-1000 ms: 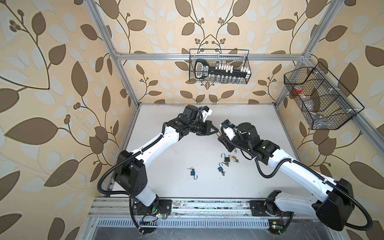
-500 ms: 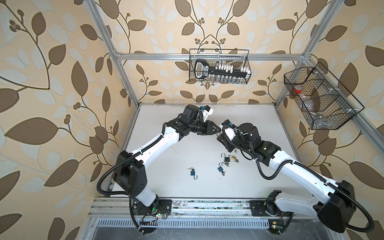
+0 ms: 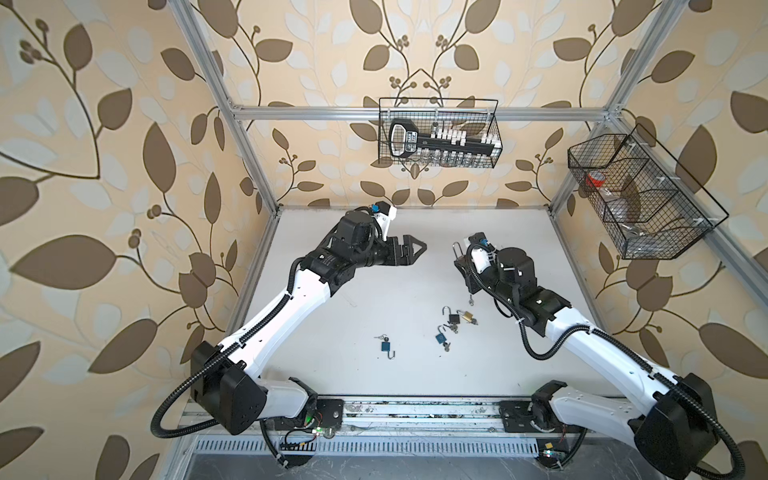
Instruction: Lock with the key
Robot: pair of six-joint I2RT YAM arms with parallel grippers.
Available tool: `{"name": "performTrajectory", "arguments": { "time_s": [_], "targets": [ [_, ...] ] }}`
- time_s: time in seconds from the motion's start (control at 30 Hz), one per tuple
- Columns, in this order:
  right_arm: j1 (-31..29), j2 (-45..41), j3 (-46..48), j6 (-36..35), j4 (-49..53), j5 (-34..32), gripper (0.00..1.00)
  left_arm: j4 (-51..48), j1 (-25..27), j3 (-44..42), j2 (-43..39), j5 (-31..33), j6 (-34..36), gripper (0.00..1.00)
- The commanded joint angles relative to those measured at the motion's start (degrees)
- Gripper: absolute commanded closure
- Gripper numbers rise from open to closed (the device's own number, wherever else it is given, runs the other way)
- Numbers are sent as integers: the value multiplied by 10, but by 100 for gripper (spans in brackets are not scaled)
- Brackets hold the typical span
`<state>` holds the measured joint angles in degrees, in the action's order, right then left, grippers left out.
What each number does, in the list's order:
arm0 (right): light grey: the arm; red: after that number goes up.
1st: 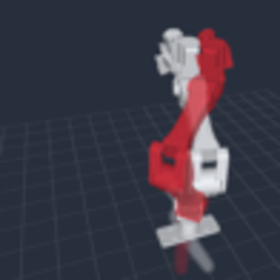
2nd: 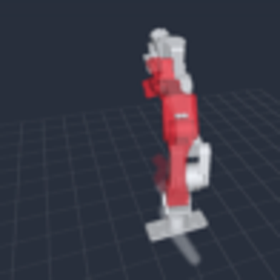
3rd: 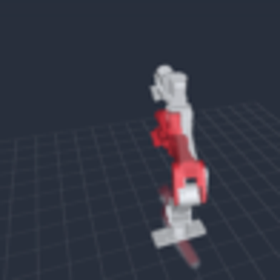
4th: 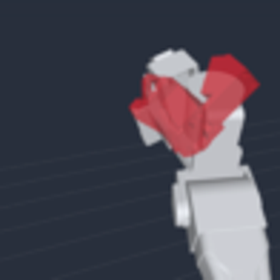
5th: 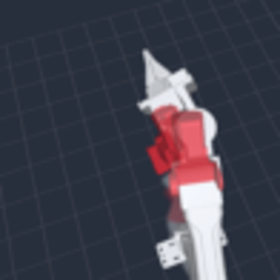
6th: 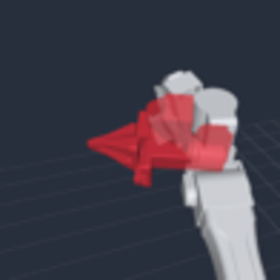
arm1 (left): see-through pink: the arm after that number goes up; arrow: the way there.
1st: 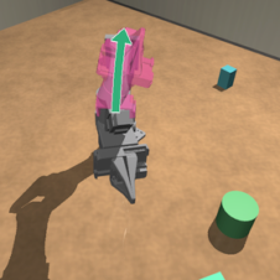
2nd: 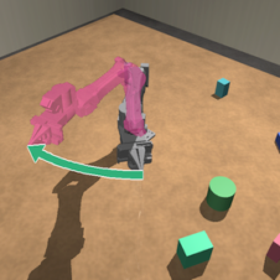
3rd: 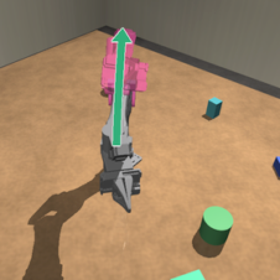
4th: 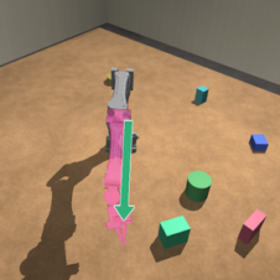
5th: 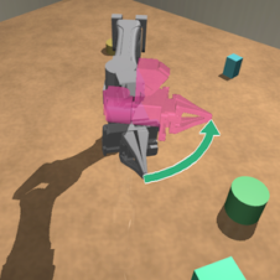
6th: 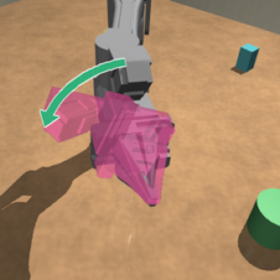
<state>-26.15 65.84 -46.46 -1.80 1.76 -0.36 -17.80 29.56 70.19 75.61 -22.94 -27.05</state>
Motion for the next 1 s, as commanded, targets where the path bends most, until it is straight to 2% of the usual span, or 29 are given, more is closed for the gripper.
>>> {"name": "performTrajectory", "arguments": {
  "time_s": [0.0,0.07,0.23,0.3,0.63,0.97],
  "targets": [
    [13,10,0,-47,-2,-5,100,-8,0,-45,-28,39,-5,1],
    [18,19,0,-82,15,-12,100,-1,-1,-66,-38,34,-17,1],
    [85,111,-84,-122,135,107,100,-9,-2,-87,-44,26,-33,1],
    [103,149,-107,-144,168,126,100,-11,-7,-91,-47,18,-36,1],
    [134,305,-181,-234,240,65,100,-20,-75,-128,-72,-23,-60,1],
    [151,412,-249,-269,275,60,100,-13,-79,-146,-70,-30,-70,1]
  ]
}}
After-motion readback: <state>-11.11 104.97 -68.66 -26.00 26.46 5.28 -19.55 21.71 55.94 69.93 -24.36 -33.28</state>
